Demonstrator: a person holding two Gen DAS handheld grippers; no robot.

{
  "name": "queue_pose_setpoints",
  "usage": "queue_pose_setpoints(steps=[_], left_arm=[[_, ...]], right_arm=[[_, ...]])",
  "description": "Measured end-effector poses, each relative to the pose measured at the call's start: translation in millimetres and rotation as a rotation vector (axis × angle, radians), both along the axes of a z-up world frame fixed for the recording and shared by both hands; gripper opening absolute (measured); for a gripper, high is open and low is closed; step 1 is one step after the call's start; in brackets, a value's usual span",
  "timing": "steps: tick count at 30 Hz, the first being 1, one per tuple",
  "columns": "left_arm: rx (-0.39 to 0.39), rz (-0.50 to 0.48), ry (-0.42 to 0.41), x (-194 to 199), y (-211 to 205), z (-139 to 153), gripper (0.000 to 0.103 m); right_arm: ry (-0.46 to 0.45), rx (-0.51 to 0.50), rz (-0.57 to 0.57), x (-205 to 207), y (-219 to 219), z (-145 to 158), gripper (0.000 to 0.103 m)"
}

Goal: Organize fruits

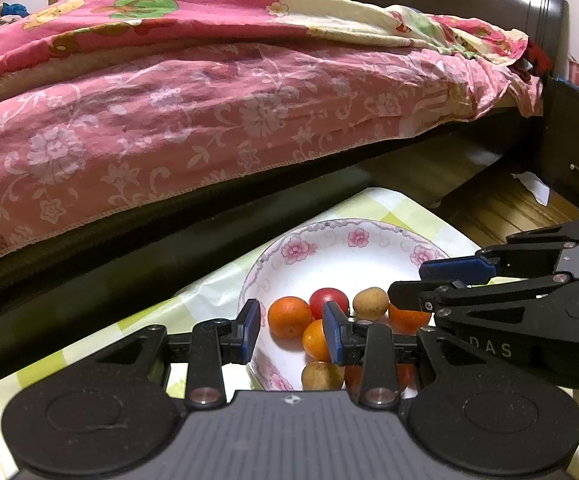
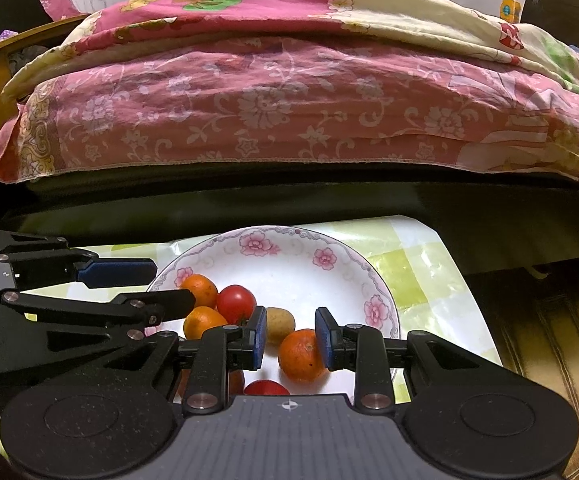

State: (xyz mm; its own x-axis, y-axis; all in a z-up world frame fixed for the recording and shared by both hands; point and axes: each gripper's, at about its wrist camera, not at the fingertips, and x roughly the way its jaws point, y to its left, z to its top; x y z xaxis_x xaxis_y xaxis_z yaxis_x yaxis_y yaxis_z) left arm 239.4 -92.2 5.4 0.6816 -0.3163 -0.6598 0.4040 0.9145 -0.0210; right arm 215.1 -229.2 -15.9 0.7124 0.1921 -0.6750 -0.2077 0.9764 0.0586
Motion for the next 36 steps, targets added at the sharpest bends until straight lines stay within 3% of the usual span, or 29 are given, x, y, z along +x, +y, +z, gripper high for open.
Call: queue_pose_setpoints(steps=[36], left_arm=[[-0.016,0.005,0.017,-1.9,-3.0,4.5,0.042]], right_arm=[[0.007,0.007,-0.008,-8.4,-2.0,0.7,0.027]])
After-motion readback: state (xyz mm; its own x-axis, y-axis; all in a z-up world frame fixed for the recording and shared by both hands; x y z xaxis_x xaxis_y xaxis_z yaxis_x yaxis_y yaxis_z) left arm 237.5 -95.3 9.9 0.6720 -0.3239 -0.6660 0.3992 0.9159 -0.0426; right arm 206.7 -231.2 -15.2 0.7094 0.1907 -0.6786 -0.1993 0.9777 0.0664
